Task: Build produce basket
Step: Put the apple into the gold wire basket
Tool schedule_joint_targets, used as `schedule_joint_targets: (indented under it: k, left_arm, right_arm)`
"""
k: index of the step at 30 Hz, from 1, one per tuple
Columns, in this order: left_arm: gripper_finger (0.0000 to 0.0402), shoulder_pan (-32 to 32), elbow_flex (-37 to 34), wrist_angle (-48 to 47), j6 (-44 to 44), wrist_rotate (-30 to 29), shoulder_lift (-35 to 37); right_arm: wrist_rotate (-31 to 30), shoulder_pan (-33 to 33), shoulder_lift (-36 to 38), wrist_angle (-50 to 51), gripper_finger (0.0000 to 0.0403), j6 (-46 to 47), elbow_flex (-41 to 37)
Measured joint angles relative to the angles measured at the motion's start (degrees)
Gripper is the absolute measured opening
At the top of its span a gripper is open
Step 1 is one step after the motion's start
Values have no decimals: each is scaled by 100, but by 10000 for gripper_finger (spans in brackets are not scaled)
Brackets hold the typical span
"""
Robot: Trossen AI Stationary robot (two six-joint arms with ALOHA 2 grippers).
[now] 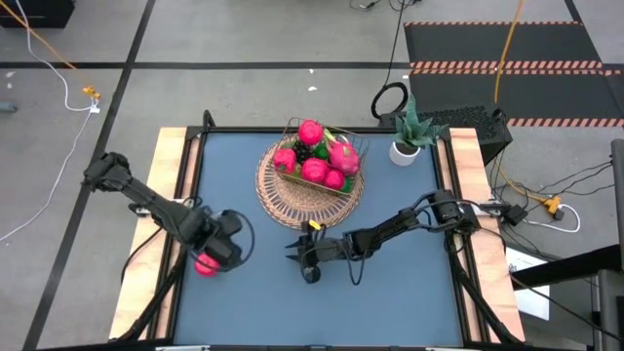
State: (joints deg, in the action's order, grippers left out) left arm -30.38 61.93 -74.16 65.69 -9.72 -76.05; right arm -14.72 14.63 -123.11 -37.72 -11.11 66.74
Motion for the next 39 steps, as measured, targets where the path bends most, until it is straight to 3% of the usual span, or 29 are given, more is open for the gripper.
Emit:
schedule_joint_targets:
  k: [5,10,17,23,39]
  left_arm:
    - [121,-552,-387,-187,1061,924,-1]
    - [137,-928,-635,35,1672,977,-2]
    - [129,-1213,-984,425,2285,1000,-2]
    - [127,-1275,-997,427,2496,1301,-2]
    - [126,-1295,-997,548,2892,1416,-2]
  right_arm:
    - [9,-30,0,-392,116,-403,0]
    - [12,-178,0,-587,116,-611,0]
    - [856,-399,0,-994,116,-356,0]
    - [1183,-556,0,-1259,116,-525,47]
    - [1209,-603,0,-1246,116,-1239,428]
